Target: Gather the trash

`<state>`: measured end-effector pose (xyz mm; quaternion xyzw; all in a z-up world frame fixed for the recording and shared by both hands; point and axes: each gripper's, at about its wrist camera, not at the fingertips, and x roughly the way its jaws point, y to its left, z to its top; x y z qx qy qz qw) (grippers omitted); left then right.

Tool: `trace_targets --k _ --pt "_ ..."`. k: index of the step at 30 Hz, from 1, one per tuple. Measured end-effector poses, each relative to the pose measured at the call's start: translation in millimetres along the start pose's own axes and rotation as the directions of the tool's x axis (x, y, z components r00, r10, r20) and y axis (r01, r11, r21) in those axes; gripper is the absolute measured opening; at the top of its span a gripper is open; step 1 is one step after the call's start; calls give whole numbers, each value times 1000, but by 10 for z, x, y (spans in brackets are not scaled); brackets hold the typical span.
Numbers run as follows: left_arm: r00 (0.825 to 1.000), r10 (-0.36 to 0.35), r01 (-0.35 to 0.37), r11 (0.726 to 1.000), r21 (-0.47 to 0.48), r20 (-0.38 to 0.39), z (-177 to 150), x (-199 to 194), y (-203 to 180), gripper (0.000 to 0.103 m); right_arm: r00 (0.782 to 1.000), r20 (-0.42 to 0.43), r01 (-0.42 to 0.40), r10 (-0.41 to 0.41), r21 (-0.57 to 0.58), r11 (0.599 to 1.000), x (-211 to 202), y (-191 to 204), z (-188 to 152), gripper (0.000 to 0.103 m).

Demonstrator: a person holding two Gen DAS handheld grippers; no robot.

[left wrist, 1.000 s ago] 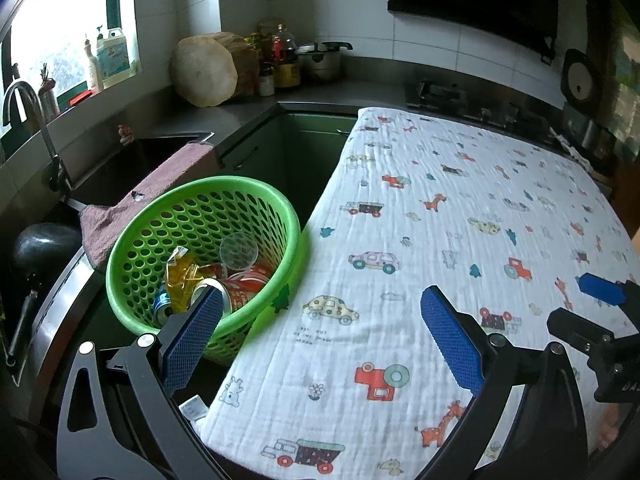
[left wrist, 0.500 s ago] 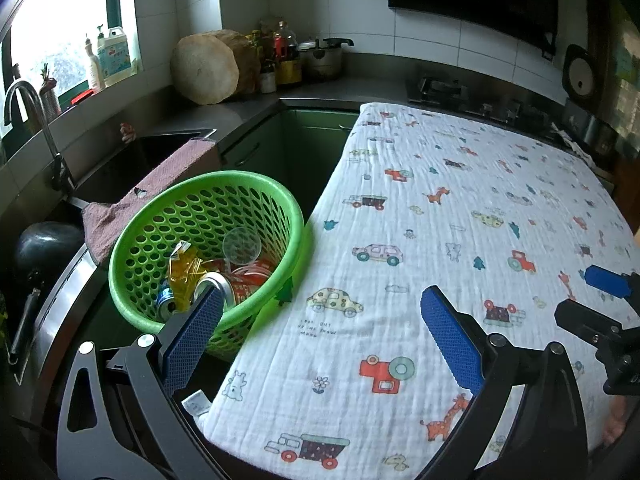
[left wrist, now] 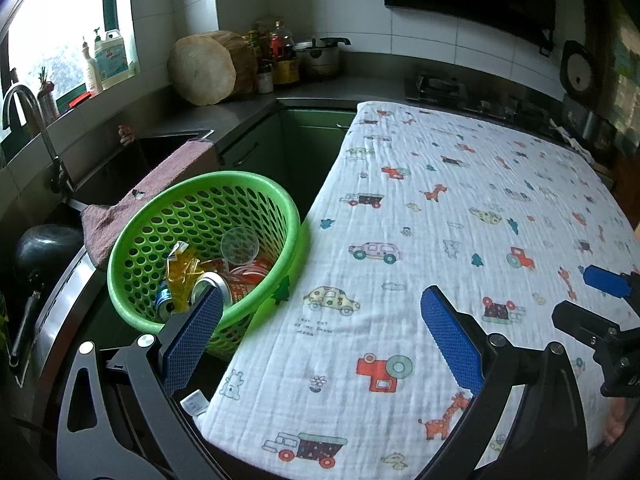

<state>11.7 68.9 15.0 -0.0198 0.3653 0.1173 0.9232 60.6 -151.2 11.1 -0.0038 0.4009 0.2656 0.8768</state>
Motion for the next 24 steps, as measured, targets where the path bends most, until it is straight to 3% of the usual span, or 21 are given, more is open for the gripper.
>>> trace_targets --k 24 --pt "1000 -2 3 1000 28 -4 -18 19 -76 98 1000 2 16 -16 16 1000 -38 -75 -22 94"
